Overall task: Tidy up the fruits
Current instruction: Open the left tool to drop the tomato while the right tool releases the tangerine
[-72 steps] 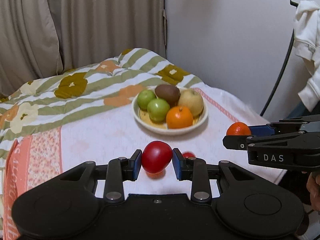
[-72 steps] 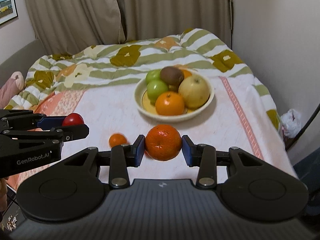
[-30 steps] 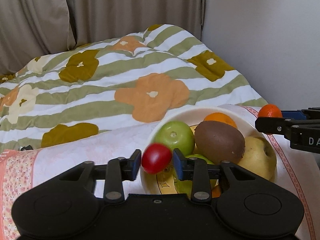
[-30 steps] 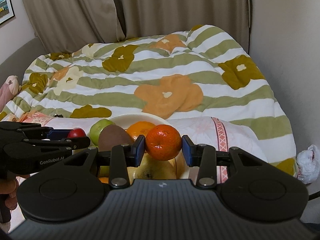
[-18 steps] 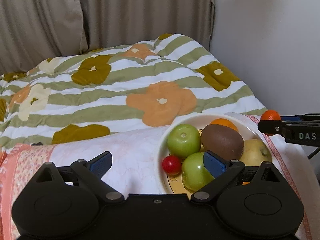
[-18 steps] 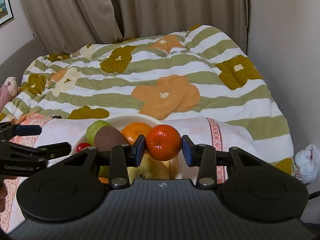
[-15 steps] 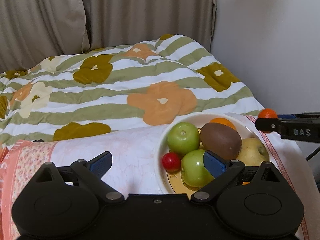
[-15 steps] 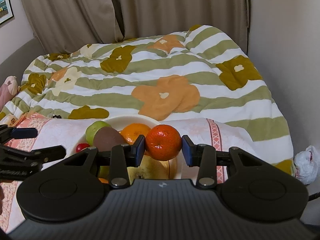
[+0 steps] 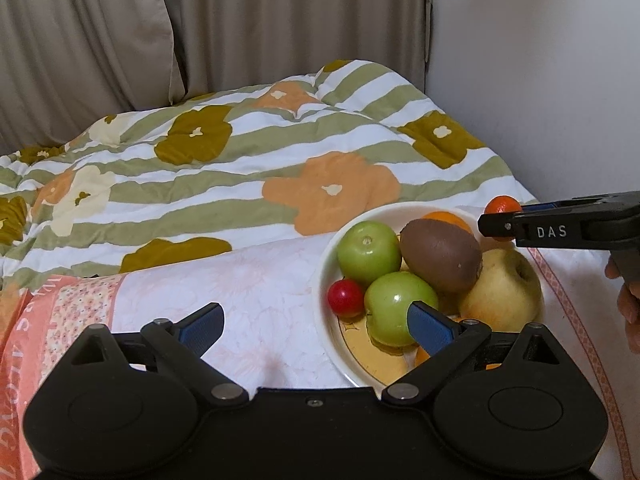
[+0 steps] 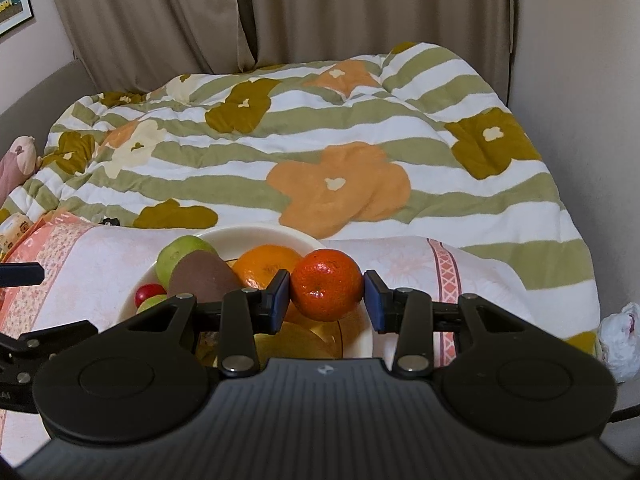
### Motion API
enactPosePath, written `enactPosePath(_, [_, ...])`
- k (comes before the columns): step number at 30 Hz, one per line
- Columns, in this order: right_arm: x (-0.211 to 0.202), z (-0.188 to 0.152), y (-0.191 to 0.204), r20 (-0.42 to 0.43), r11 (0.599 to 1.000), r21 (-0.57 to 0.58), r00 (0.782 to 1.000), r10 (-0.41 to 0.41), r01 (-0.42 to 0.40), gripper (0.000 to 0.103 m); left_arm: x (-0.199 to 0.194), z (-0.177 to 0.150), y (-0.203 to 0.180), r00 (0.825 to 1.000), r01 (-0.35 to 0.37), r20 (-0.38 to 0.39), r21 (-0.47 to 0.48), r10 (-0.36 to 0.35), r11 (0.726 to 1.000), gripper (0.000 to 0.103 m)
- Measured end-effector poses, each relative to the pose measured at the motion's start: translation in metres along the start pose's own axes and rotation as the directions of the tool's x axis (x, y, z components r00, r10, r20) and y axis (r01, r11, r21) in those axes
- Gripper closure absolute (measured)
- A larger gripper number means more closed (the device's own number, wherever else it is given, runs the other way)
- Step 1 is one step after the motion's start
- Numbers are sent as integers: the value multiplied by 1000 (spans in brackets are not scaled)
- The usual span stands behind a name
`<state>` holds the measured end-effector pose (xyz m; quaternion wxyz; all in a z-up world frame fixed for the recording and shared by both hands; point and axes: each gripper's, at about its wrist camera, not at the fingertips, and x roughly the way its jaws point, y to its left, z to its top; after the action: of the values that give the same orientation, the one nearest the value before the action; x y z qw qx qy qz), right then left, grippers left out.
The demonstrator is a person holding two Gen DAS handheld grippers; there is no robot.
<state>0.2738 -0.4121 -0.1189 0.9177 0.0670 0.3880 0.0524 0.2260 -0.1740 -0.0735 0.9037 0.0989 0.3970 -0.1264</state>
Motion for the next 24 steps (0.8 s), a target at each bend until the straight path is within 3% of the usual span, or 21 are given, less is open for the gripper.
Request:
enactPosePath(2, [2,-1,-1,-7,1000,4,1000,3,-3,47,0,-2,0,1000,0,-4,0,0,1000,3])
enactPosePath(4, [2,-2,-2,0,1000,11,1000,1,-1,32,0,-4,1,1000,3,-8,-8,-3,1000,3])
enactPosePath(5, [1,-2,-3,3,1000,11,1000,9,-9,16,0,-4,2,1000,4,-11,-14,-4,1000,3])
enactPosePath(7, [-3,-2,-3,24,1000,11,1000,5,-6,7,-1,-5,3,1000,6,-11,-23,-7,1000,3])
enactPosePath(16, [-20,-5,2,36,1000,1,999,-3,3,7,-16,-7,2,1000,-10,15,-14,10,1000,3])
enactPosePath(24, [-69,-7,19,107,999,5,994,-34,34,7,-51,-10,8,996,-2,87,-9,2,1000,3])
